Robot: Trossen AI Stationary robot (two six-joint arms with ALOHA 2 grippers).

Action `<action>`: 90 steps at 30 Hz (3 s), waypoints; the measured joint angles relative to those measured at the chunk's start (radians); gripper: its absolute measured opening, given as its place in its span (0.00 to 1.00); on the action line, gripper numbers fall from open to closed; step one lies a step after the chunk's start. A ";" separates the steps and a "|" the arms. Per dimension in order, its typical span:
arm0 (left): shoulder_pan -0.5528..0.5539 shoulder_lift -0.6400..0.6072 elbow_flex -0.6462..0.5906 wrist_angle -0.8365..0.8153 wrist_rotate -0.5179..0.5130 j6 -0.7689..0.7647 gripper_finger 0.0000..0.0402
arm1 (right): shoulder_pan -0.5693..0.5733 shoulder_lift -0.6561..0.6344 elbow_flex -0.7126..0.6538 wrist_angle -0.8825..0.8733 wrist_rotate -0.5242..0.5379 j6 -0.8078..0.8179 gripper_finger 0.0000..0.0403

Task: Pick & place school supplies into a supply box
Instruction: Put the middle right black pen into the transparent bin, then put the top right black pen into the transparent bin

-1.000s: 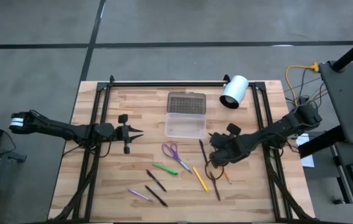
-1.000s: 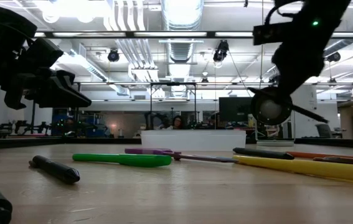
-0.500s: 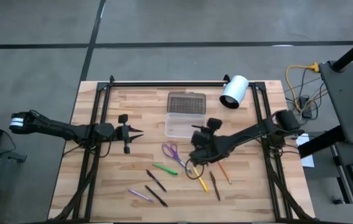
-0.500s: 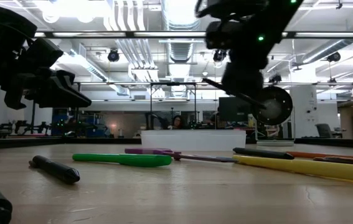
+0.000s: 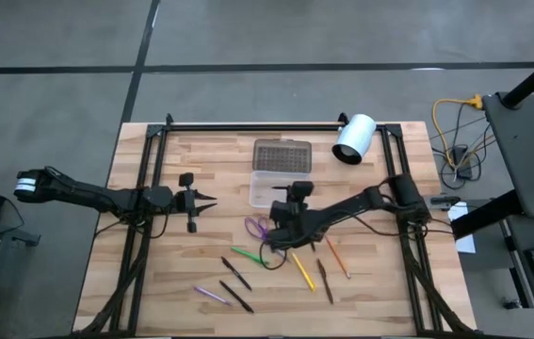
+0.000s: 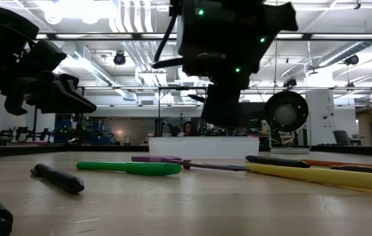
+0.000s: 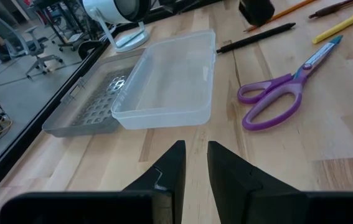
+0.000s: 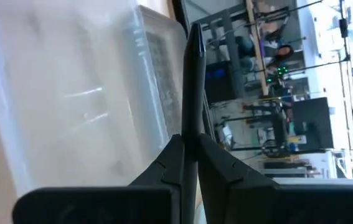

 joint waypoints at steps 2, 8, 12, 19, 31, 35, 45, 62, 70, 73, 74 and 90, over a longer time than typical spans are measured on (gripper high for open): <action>0.000 0.000 0.000 0.000 0.000 0.000 0.13 | -0.007 0.012 0.010 0.000 0.026 0.000 0.06; 0.000 0.000 0.000 0.000 0.000 0.000 0.13 | -0.027 0.021 0.018 -0.001 0.048 0.000 0.12; 0.000 0.000 0.000 0.000 0.000 0.000 0.13 | -0.033 0.016 0.017 -0.001 0.047 -0.006 0.14; 0.000 0.000 0.000 0.000 0.000 0.000 0.13 | -0.034 0.013 0.016 -0.001 0.044 -0.015 0.17; 0.000 0.000 0.000 0.000 0.000 0.000 0.13 | -0.026 0.011 0.016 -0.003 0.041 -0.052 0.16; 0.000 0.000 0.000 0.000 0.000 0.000 0.13 | -0.011 0.011 0.016 -0.005 0.036 -0.052 0.17; 0.000 0.000 0.000 0.000 0.000 0.000 0.13 | 0.080 0.011 0.016 -0.006 0.030 -0.211 0.18; 0.000 0.000 0.000 0.000 0.000 0.000 0.13 | 0.262 0.005 0.015 -0.006 0.057 -0.304 0.18; 0.000 0.000 0.000 0.000 0.000 0.000 0.13 | 0.243 -0.119 0.015 -0.008 0.049 0.161 0.17; 0.000 0.000 0.000 0.000 0.000 0.000 0.13 | 0.194 -0.216 0.015 -0.012 -0.205 0.481 0.16; 0.000 0.000 0.000 0.000 0.000 0.000 0.13 | 0.169 -0.243 0.015 -0.011 -0.320 0.558 0.15; 0.000 0.000 0.000 0.000 0.000 0.000 0.13 | 0.044 -0.298 -0.123 -0.013 -0.936 0.948 0.19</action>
